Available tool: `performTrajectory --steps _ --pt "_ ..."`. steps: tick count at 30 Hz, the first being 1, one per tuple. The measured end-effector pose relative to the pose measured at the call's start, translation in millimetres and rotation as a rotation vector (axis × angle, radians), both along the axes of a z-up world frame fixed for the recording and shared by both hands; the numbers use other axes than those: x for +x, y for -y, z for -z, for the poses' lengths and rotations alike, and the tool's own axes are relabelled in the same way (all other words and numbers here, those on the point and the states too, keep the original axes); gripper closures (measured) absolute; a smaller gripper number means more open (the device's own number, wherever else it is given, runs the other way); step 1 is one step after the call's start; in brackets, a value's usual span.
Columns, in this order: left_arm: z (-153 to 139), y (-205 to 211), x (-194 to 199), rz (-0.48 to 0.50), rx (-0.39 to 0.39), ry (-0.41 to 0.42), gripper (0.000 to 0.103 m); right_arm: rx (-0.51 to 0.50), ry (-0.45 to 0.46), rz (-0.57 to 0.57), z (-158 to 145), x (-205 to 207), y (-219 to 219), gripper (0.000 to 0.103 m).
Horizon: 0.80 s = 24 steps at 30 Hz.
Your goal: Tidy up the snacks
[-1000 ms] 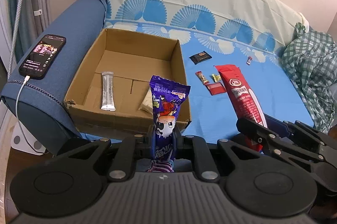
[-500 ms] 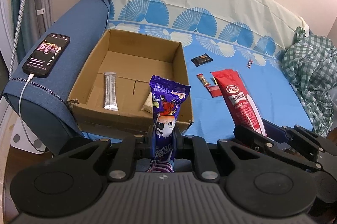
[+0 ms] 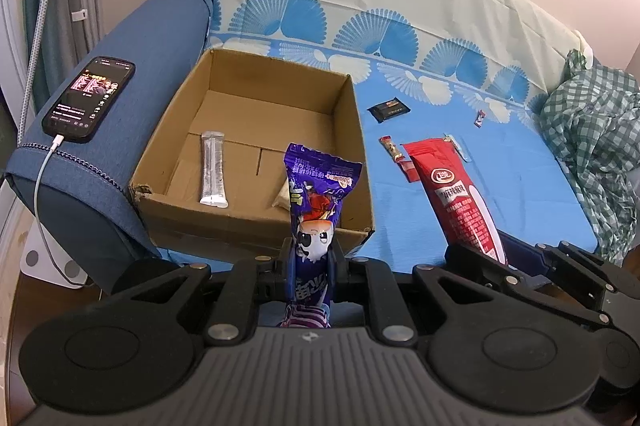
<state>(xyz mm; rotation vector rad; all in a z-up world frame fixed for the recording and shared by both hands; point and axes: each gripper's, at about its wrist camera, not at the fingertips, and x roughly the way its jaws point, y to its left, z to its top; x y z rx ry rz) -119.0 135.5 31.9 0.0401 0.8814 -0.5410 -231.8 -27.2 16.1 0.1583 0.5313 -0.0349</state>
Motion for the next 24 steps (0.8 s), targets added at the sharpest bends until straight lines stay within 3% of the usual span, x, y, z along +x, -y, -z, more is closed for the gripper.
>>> performTrajectory --steps 24 --pt "10.4 5.3 47.3 -0.028 0.02 -0.035 0.087 0.011 -0.098 0.013 18.9 39.2 8.6 0.063"
